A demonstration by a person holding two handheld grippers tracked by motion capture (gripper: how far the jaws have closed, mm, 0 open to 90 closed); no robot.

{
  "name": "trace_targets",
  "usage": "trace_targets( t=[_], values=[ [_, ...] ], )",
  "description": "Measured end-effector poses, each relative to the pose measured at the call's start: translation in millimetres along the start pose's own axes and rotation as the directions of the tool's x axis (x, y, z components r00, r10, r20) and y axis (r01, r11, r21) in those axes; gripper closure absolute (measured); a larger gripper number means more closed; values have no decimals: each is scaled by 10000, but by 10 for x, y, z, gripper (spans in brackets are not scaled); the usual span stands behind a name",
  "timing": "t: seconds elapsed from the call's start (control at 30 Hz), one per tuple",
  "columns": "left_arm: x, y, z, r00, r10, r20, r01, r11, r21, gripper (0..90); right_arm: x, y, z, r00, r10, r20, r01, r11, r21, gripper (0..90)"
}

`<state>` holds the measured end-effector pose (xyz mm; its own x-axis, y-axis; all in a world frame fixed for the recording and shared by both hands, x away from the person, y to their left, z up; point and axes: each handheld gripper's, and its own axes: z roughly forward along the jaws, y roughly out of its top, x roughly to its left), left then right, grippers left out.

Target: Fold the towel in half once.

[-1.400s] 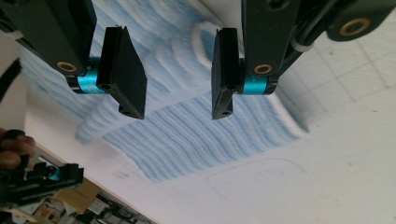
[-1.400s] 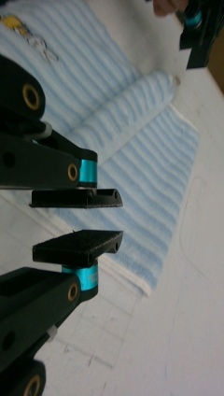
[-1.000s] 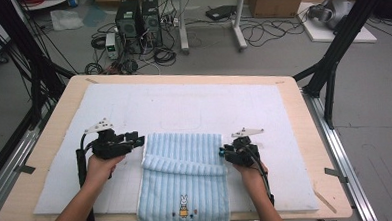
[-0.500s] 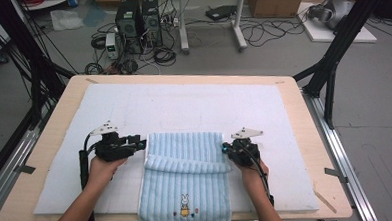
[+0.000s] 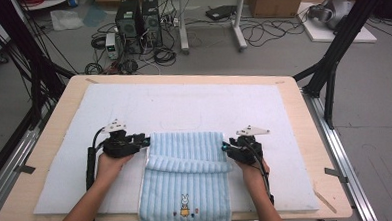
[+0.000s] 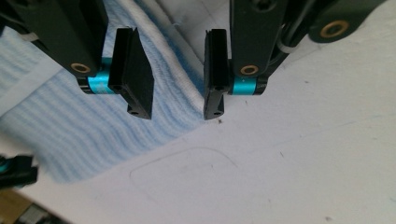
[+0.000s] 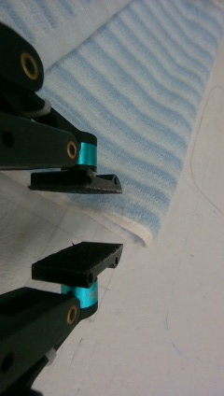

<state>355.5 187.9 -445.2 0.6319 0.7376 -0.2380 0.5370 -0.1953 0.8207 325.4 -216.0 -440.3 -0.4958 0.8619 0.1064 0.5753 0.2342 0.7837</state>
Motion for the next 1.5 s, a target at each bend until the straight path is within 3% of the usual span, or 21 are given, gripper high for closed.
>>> trace_targets(
  t=[0.07, 0.17, 0.2, 0.27, 0.37, 0.4, 0.47, 0.5, 0.57, 0.63, 0.67, 0.7, 0.77, 0.83, 0.9, 0.97, 1.17, 1.4, 1.5],
  values=[
    [-30, 4, 63, 9995, 256, -205, -250, 9993, 293, 703, -2, -1, 2, 9999, -100, -38, 100, 9999, -28, 637],
    [-61, 2, 108, 9977, 603, -294, -593, 9977, 339, 856, -13, -3, 0, 10000, -21, -90, 21, 10000, -1, 634],
    [-61, 4, 113, 9971, 673, -351, -661, 9973, 332, 868, -16, -4, -2, 10000, 18, -88, -18, 10000, 17, 634],
    [-55, 8, 119, 9963, 605, -608, -595, 9981, 182, 877, -20, -5, -2, 9999, 41, -94, -42, 10000, -15, 634],
    [-6, 5, 110, 9975, 55, -705, -49, 9999, 87, 873, -16, -2, 1, 9999, 19, -119, -20, 10000, -28, 625],
    [-11, 4, 105, 9971, 8, -757, 0, 9999, 106, 845, -15, -2, 5, 9999, 73, -146, -73, 10000, -54, 608],
    [-17, 9, 97, 9951, 0, -994, 14, 9999, 146, 577, -21, 0, 15, 9997, 124, -187, -125, 9999, -70, 569],
    [-14, 7, 88, 9953, -22, -963, 44, 9997, 227, 507, -22, 3, 26, 9994, 194, -275, -195, 9998, -10, 543],
    [-12, -8, 102, 9968, -54, -799, 94, 9987, 497, 484, -32, 4, 74, 9981, 350, -510, -341, 9993, 170, 523],
    [-36, -17, 112, 9970, 215, -748, -166, 9977, 651, 481, -27, 2, 144, 9975, 281, -643, -253, 9987, 443, 541],
    [-52, -21, 120, 9981, 305, -540, -268, 9973, 682, 553, -12, -2, 167, 9983, 117, -565, -90, 9988, 478, 570],
    [-70, -22, 128, 9973, 565, -467, -526, 9953, 812, 689, -2, 6, 166, 9991, -135, -410, 156, 9986, 509, 610],
    [-106, -16, 156, 9966, 716, -416, -679, 9942, 839, 850, -20, 19, 168, 9980, -165, -614, 203, 9979, 613, 772],
    [-101, -6, 169, 9971, 607, -458, -570, 9952, 790, 855, -3, 30, 186, 9956, -325, -879, 383, 9971, 651, 850],
    [-57, 8, 177, 9986, 218, -489, -182, 9973, 711, 858, 29, 59, 199, 9949, -633, -782, 693, 9947, 765, 860],
    [-5, 36, 203, 9990, -146, -430, 176, 9973, 710, 858, 1, 74, 215, 9953, -504, -824, 565, 9956, 743, 861],
    [111, 247, 360, 9972, -371, -656, 433, 9945, 957, 858, -70, 151, 312, 9988, -277, -410, 299, 9981, 542, 860],
    [315, 435, 535, 9952, -715, -661, 747, 9961, 473, 857, -249, 376, 496, 10000, 53, -10, -53, 9998, 185, 859],
    [376, 499, 583, 9951, -737, -654, 761, 9965, 359, 856, -297, 449, 591, 9997, 168, 185, -173, 9994, 289, 859]
  ],
)
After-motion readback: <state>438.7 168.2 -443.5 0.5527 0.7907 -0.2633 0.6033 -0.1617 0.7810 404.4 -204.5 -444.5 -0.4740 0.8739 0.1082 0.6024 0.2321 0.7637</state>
